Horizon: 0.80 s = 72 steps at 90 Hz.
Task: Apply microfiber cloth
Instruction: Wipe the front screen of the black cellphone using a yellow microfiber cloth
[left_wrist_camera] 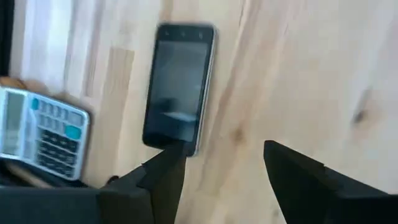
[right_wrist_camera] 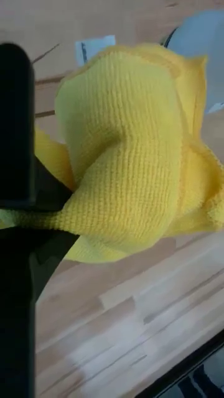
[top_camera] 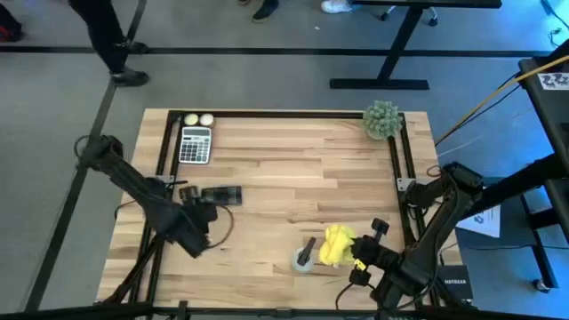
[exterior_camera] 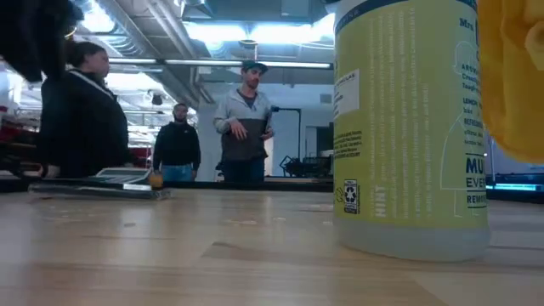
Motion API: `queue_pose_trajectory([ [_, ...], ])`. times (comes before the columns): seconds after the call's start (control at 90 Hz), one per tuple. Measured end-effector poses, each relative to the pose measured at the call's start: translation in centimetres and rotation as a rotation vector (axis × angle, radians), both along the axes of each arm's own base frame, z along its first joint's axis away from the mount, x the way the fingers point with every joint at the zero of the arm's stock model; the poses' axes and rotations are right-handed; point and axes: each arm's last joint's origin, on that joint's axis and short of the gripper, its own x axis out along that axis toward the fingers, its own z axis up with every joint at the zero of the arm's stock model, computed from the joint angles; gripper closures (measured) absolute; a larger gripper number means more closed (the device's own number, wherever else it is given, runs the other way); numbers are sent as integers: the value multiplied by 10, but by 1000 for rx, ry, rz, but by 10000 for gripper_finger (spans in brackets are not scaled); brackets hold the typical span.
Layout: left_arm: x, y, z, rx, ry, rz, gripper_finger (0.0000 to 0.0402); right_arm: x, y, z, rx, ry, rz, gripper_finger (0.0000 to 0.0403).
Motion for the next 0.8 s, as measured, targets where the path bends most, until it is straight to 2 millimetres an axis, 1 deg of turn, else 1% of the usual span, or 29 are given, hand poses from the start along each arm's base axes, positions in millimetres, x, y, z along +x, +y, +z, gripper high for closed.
queue_pose_trajectory([
  [0.078, -10, 8, 11, -19, -101, 36, 208, 0, 0, 0, 2, -1, -1, 402],
  [0.167, -18, 17, 17, -21, -176, 66, 213, 0, 1, 0, 9, -7, -5, 402],
  [0.244, -23, 23, 16, -11, -206, 72, 216, 0, 1, 0, 16, -12, -14, 402],
  [0.333, -26, 30, 9, 1, -204, 99, 219, 0, 1, -1, 22, -18, -22, 402],
  [0.467, -27, 45, -13, 30, -170, 205, 227, 0, 0, -8, 24, -19, -22, 402],
  [0.556, -25, 55, -33, 22, -140, 287, 233, 0, 0, -14, 32, -24, -24, 402],
  [0.644, -21, 65, -56, -26, -108, 361, 240, 0, 0, -20, 47, -34, -25, 402],
  [0.722, -22, 75, -74, -54, -72, 426, 251, 1, 1, -24, 63, -44, -25, 402],
  [0.8, -24, 85, -85, -43, -49, 503, 271, 1, 1, -26, 73, -51, -26, 402],
])
